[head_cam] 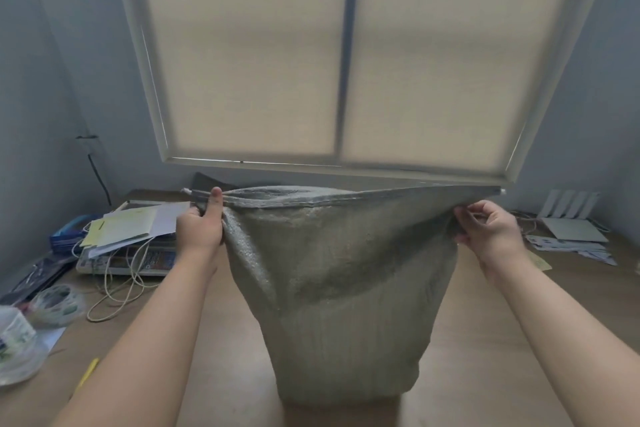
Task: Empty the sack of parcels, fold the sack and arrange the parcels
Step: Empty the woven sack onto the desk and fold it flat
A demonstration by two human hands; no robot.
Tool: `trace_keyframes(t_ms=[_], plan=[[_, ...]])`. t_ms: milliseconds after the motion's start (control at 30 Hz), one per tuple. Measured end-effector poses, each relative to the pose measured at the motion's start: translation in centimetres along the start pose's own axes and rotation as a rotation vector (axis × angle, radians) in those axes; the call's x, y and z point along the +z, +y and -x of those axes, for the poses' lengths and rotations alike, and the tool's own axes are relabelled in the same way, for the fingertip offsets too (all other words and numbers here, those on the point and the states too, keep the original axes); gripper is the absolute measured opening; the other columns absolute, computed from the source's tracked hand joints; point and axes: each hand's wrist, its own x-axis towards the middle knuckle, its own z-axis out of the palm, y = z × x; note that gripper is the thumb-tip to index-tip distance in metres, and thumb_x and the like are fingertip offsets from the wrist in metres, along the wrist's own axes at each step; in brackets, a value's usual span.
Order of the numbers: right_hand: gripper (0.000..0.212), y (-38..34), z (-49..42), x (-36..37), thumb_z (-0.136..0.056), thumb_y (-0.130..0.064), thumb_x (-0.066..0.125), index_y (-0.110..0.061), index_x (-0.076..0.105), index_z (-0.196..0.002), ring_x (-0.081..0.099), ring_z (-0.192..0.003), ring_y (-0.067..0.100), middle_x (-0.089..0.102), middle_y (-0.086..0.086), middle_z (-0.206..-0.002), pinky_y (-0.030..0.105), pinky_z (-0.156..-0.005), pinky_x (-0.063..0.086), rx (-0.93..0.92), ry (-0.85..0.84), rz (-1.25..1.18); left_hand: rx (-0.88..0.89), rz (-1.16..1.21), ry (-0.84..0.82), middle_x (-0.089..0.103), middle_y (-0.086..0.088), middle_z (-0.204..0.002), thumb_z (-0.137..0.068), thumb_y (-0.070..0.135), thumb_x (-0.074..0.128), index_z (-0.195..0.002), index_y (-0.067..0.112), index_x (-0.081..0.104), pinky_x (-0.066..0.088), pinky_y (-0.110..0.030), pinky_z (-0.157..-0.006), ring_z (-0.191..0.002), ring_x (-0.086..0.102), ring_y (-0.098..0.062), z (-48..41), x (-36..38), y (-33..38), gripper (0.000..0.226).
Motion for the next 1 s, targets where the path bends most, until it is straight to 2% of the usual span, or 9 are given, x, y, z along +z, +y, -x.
trace_keyframes(t_ms=[167,300,433,533,633,767,833,933,1000], plan=[[0.012,1.3,0.4,-0.3,-0.097,-0.009,0.060,-0.009,0.057,-0.086,0.059,-0.074,0.019,0.060,0.012,-0.084,0.018,-0.063,0.059,0.024,0.003,-0.090,-0.092,0.219,-0.259,0.070,-0.013,-0.108,-0.074,0.047,0.071,-0.100,0.011,0.063,0.060,-0.026,-0.071,-0.093,0.068,-0.021,0.9,-0.9,-2.4,0.045],[0.009,2.4,0.9,-0.4,-0.091,-0.009,0.068,-0.011,0.059,-0.090,0.062,-0.083,0.020,0.064,0.010,-0.087,0.019,-0.071,0.059,0.050,-0.040,-0.187,-0.113,0.236,-0.502,0.058,-0.016,-0.139,-0.072,0.026,0.079,-0.139,0.003,0.047,0.050,-0.032,-0.106,-0.122,0.061,-0.021,3.2,-2.9,-5.4,0.078],[0.071,3.9,1.6,0.0,-0.044,-0.058,0.090,-0.017,0.067,-0.098,0.068,-0.084,0.009,0.075,-0.002,-0.090,0.021,-0.079,0.058,0.062,-0.126,-0.152,-0.078,0.067,-0.591,0.074,-0.007,-0.119,-0.055,0.038,0.095,-0.118,0.014,0.067,0.050,-0.040,-0.095,-0.113,0.067,-0.023,5.5,-2.9,-7.3,0.073],[0.048,4.8,2.5,0.4,-0.071,-0.054,0.078,-0.017,0.072,-0.102,0.065,-0.086,0.016,0.075,-0.004,-0.092,0.024,-0.070,0.051,0.087,-0.205,-0.054,-0.009,-0.060,-0.413,0.078,-0.003,-0.097,-0.074,0.015,0.080,-0.098,0.020,0.073,0.054,-0.042,-0.086,-0.101,0.070,-0.024,6.7,-1.5,-7.4,0.026],[0.062,4.3,2.3,0.2,-0.068,-0.068,0.072,-0.018,0.072,-0.104,0.068,-0.090,0.015,0.077,0.001,-0.101,0.030,-0.077,0.051,0.066,-0.207,-0.019,-0.002,-0.133,-0.338,0.075,0.001,-0.095,-0.090,-0.003,0.065,-0.092,0.023,0.070,0.052,-0.038,-0.084,-0.097,0.067,-0.019,6.7,-0.8,-6.2,0.026],[0.022,0.6,0.2,-0.7,-0.094,-0.035,0.060,-0.015,0.070,-0.093,0.062,-0.088,0.019,0.074,0.006,-0.097,0.029,-0.073,0.050,-0.079,-0.066,-0.090,0.084,0.020,-0.336,0.074,-0.002,-0.091,-0.097,0.016,0.063,-0.095,0.017,0.069,0.051,-0.036,-0.076,-0.090,0.066,-0.020,4.9,-0.4,-3.4,0.006],[0.018,-0.6,-0.8,-0.7,-0.101,-0.025,0.056,-0.016,0.067,-0.090,0.057,-0.084,0.019,0.068,0.005,-0.090,0.032,-0.071,0.045,-0.125,0.020,-0.115,0.090,0.134,-0.287,0.073,-0.001,-0.089,-0.101,0.026,0.058,-0.105,0.018,0.064,0.053,-0.033,-0.073,-0.086,0.067,-0.017,4.3,0.5,-1.8,0.010],[0.021,0.7,-1.4,0.0,-0.101,-0.026,0.055,-0.016,0.069,-0.088,0.059,-0.086,0.021,0.068,0.007,-0.092,0.034,-0.075,0.045,-0.072,0.033,-0.078,0.049,0.040,-0.280,0.074,-0.001,-0.095,-0.101,0.039,0.055,-0.105,0.021,0.062,0.057,-0.033,-0.074,-0.088,0.070,-0.013,3.4,2.0,-2.4,0.020],[0.024,3.0,-1.2,0.3,-0.098,-0.034,0.057,-0.016,0.071,-0.088,0.063,-0.094,0.030,0.072,0.009,-0.100,0.041,-0.081,0.049,0.025,0.015,-0.011,-0.012,-0.123,-0.245,0.072,-0.009,-0.105,-0.094,0.044,0.054,-0.103,0.018,0.061,0.054,-0.042,-0.084,-0.098,0.068,-0.024,2.8,2.3,-4.3,0.028]])
